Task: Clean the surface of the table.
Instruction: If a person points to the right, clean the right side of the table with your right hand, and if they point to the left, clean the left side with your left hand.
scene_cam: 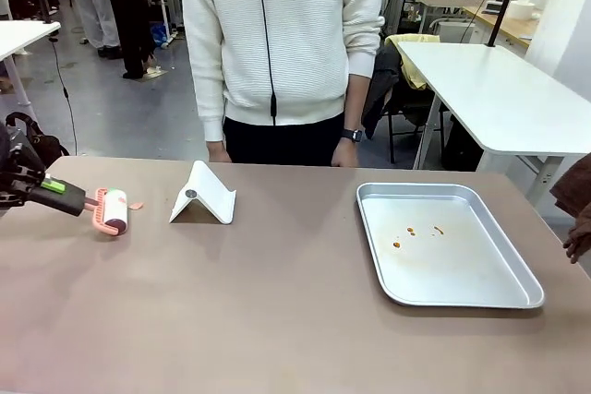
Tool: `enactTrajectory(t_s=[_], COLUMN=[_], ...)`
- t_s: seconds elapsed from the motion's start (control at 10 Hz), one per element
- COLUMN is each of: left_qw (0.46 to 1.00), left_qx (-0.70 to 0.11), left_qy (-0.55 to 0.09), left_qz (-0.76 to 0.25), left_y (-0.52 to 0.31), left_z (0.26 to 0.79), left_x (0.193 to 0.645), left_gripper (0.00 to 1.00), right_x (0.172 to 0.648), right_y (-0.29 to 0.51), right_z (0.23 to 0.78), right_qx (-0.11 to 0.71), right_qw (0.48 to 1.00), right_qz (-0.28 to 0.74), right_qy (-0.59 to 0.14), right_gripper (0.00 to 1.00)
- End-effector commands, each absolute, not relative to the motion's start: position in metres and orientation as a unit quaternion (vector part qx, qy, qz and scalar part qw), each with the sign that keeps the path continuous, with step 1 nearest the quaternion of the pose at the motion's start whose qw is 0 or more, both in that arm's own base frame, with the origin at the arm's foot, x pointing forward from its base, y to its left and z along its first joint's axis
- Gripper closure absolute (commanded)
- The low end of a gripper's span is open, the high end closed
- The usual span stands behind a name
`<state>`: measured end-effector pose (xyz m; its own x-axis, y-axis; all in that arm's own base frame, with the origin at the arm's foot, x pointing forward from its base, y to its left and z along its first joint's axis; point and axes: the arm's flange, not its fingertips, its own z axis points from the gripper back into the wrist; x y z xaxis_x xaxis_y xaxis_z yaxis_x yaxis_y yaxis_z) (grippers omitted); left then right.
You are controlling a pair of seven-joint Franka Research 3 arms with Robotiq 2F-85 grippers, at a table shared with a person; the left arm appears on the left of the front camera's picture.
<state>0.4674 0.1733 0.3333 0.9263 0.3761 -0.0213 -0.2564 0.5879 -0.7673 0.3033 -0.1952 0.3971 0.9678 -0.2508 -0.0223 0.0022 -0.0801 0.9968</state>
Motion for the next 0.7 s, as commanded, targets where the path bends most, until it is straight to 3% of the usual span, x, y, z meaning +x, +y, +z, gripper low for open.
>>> enactTrajectory(t_s=[0.0, 0.6], left_qw=[0.908, 0.911], left_qx=[-0.379, -0.382], left_qy=[-0.027, -0.013], left_qz=[0.174, 0.156], left_y=[0.156, 0.128], left_z=[0.302, 0.3], left_x=[0.48, 0.509], left_gripper=[0.78, 0.78], right_x=[0.301, 0.301], right_y=[-0.194, -0.194], right_z=[0.405, 0.405], right_qx=[0.73, 0.73], right_qw=[0.672, 0.672], right_qz=[-0.097, -0.097], right_qy=[-0.075, -0.075], right_gripper=[1.0, 1.0])
